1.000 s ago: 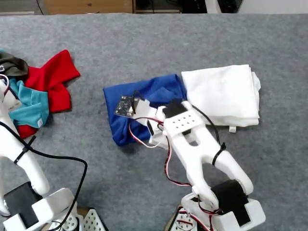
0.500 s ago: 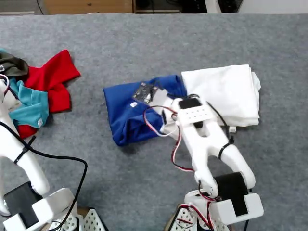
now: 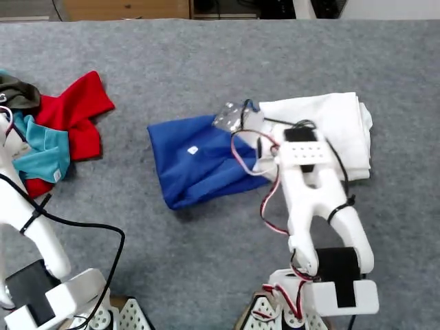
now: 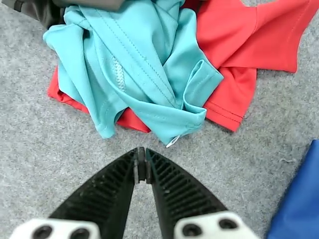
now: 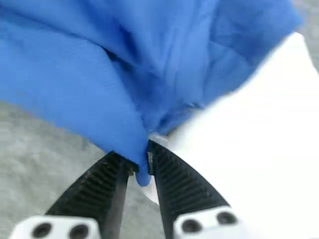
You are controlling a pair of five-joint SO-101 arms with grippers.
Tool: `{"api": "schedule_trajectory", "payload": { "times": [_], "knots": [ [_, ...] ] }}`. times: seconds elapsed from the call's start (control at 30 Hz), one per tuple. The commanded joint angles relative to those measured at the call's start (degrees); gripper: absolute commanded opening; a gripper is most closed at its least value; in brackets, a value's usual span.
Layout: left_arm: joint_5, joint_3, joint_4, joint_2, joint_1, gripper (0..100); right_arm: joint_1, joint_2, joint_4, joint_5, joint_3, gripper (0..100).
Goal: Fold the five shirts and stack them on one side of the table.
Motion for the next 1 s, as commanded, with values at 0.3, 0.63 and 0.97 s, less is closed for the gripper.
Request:
{"api": "schedule_trajectory", "payload": {
  "times": [0.3, 0.63, 0.97],
  "knots": [
    [-0.18, -0.18, -0.26, -1.63, 0.09, 2, 2.15, 0.48, 6.24, 5.19, -5.32, 10.3],
    [-0.26, -0.18, -0.18, -1.98, 0.09, 2, 3.47, 0.48, 8.88, 0.97, -17.45, 24.1],
    [-0.26, -0.18, -0.18, -2.07, -0.35, 2, -8.04, 4.18, 9.85, -9.76, -28.35, 3.7]
  ]
}}
